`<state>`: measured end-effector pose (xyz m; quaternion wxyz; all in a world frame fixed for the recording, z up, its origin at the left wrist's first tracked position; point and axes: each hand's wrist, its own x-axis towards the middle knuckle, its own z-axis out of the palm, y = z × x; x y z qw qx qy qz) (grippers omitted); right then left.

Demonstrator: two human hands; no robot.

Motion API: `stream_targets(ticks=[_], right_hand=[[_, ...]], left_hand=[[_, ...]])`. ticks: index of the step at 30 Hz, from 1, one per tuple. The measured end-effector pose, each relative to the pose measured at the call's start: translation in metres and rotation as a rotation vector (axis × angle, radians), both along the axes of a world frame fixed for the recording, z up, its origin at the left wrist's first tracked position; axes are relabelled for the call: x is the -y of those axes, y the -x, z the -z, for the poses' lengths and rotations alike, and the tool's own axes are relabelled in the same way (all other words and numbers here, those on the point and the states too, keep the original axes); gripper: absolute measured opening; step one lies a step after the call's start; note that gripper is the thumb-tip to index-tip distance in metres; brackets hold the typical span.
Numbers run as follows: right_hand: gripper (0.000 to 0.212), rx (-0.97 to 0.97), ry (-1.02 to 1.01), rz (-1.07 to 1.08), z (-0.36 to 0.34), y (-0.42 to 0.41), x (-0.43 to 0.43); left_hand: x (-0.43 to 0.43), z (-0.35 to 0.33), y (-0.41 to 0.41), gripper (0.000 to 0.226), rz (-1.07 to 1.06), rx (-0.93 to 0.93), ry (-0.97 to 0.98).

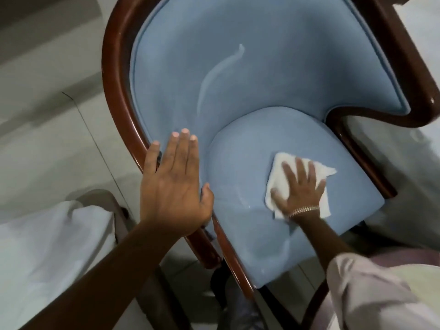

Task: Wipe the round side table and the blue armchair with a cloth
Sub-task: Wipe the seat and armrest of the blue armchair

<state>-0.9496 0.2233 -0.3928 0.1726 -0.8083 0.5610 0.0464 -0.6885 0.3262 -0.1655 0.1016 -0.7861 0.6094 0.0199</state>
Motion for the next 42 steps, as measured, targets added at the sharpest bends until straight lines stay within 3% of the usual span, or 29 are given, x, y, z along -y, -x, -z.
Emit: stream_targets(ticks=[2, 5, 9, 11, 14, 16, 20, 23, 27, 29, 31, 32, 36, 38, 42], right_hand=[[0.087, 0.076, -0.04, 0.302, -0.025, -0.035, 0.051], [0.089, -0.001, -0.073, 0.252, -0.039, -0.096, 0.082], [0.082, -0.033, -0.025, -0.222, -0.031, -0.108, -0.003], [0.084, -0.009, -0.007, -0.465, -0.026, -0.08, -0.068], [0.079, 0.029, 0.043, -0.659, -0.014, -0.014, -0.082], [0.069, 0.074, 0.069, -0.557, -0.01, 0.013, -0.06], [0.063, 0.061, 0.009, -0.086, -0.035, 0.018, -0.011], [0.056, 0.011, -0.241, 0.207, -0.077, -0.019, 0.023], [0.031, 0.444, -0.507, 0.459, -0.127, -0.092, 0.032], [0.052, 0.658, -0.741, 0.493, -0.135, -0.141, 0.016], [0.073, 0.727, -0.976, 0.469, -0.134, -0.188, -0.006], [0.072, 0.734, -1.026, 0.486, -0.132, -0.204, -0.012], [0.059, 0.642, -0.994, 0.51, -0.134, -0.204, -0.017], [0.067, 0.663, -0.903, 0.491, -0.153, -0.209, -0.023], [0.077, 0.981, -0.537, 0.467, -0.181, -0.281, -0.001]], left_hand=[[0.018, -0.026, -0.004, 0.077, 0.1, 0.029, 0.069], [0.022, -0.027, -0.014, 0.077, 0.046, 0.032, 0.107], [0.001, -0.009, -0.009, 0.08, 0.0, -0.025, 0.014], [-0.006, 0.0, -0.006, 0.081, -0.036, -0.034, 0.007], [-0.01, 0.012, 0.005, 0.081, -0.069, -0.061, -0.014], [-0.013, 0.019, 0.011, 0.081, -0.078, -0.056, -0.032], [-0.013, 0.013, 0.01, 0.08, -0.07, -0.065, -0.065], [-0.01, 0.002, 0.003, 0.077, 0.036, -0.121, -0.067], [0.017, -0.015, -0.055, 0.081, 0.256, -0.165, -0.078], [0.048, -0.024, -0.103, 0.082, 0.345, -0.153, -0.067], [0.087, -0.034, -0.152, 0.085, 0.448, -0.137, -0.066], [0.108, -0.038, -0.173, 0.085, 0.517, -0.126, -0.068], [0.178, -0.054, -0.215, 0.085, 0.691, -0.123, -0.042], [0.194, -0.059, -0.218, 0.087, 0.687, -0.109, -0.049], [0.197, -0.053, -0.217, 0.089, 0.72, -0.147, -0.019]])
